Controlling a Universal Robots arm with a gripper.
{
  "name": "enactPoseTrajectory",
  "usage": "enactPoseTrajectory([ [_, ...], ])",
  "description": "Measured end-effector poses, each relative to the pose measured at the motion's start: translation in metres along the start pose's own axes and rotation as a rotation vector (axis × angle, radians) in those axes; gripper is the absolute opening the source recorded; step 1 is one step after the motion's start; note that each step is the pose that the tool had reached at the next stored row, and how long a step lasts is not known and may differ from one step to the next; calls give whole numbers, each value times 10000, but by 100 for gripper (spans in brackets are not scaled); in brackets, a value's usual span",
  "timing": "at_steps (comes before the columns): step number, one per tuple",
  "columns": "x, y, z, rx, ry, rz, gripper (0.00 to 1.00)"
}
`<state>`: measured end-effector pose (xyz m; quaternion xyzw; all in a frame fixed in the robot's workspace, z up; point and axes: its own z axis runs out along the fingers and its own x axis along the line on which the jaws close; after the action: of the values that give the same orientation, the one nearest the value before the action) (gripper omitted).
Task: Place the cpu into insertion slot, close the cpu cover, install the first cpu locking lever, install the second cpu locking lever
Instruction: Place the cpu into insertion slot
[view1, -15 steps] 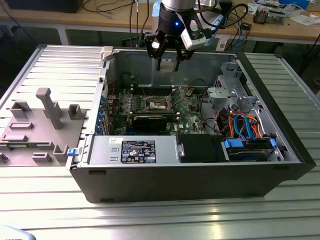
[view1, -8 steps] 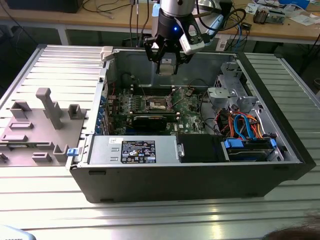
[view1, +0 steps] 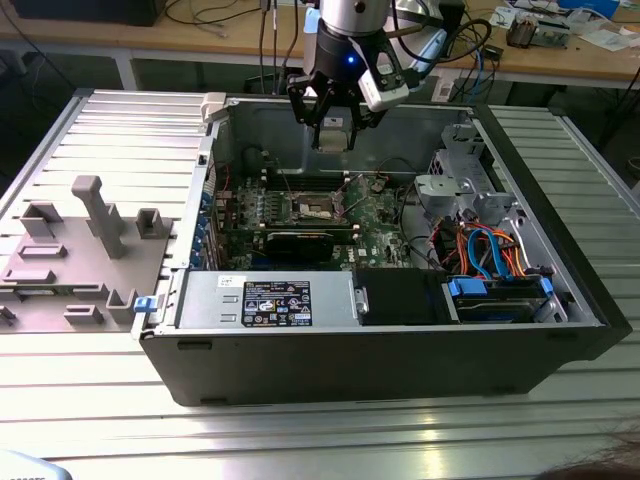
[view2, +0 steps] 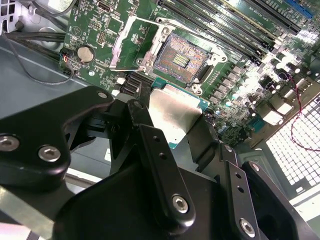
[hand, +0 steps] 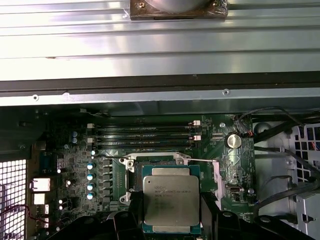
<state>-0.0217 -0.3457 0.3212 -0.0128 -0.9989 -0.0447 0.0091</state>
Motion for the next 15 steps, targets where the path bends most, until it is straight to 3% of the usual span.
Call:
enactPoseTrajectory([
  [9, 1, 8, 4, 4, -1, 2, 54],
  [10, 1, 11, 4, 31, -1, 2, 54],
  [13, 1, 13, 15, 266, -8, 5, 54],
  [15, 1, 12, 20, 293, -7, 4, 54],
])
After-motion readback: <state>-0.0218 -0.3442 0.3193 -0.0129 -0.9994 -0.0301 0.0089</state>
